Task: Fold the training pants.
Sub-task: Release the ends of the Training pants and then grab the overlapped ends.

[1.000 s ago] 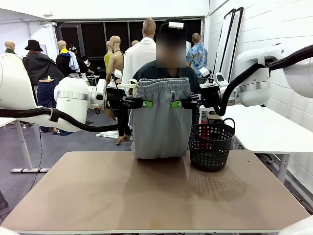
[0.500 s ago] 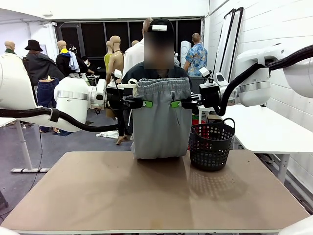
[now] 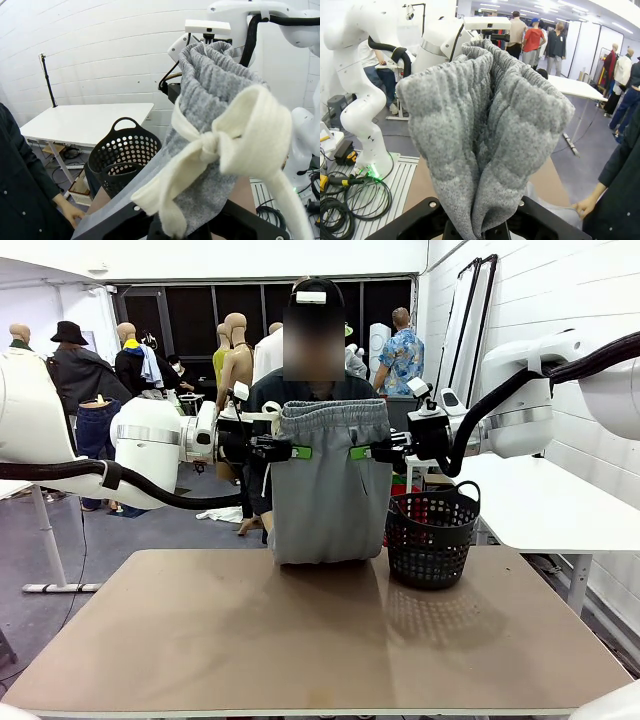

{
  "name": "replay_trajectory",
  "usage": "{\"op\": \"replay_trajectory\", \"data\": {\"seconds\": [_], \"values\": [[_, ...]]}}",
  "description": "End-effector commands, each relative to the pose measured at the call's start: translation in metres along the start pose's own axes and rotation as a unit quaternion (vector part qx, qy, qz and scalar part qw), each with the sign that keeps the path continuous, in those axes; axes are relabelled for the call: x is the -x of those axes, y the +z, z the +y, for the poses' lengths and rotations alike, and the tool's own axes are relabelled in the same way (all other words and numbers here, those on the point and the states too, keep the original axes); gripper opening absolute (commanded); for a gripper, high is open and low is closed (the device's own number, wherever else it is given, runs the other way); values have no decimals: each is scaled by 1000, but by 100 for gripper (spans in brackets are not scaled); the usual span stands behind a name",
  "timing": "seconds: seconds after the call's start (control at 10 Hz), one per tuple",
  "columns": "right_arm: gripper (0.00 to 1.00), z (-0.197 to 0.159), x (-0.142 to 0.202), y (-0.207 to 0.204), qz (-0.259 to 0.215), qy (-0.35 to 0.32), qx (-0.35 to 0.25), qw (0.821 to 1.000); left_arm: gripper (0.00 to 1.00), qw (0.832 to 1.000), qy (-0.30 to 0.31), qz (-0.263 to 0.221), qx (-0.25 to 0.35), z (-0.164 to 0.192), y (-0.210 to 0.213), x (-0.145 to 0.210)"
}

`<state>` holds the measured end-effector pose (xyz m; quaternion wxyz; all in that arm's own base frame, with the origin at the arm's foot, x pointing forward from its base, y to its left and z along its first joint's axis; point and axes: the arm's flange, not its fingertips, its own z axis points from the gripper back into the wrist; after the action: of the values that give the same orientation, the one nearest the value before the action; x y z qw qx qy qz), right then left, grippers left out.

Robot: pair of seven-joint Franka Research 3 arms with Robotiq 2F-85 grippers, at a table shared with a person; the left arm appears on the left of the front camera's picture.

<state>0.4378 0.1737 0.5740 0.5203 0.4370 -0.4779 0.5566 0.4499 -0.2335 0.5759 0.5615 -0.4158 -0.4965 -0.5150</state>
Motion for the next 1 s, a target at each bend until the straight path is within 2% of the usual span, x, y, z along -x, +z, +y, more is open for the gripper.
{"op": "replay_trajectory", "data": {"seconds": [0.0, 0.9], "values": [[0, 1, -2, 0, -4, 0, 1, 1000, 0, 1000, -4, -3, -1, -1, 1, -2], [0, 1, -2, 0, -4, 0, 1, 1000, 0, 1000, -4, -3, -1, -1, 1, -2]]}}
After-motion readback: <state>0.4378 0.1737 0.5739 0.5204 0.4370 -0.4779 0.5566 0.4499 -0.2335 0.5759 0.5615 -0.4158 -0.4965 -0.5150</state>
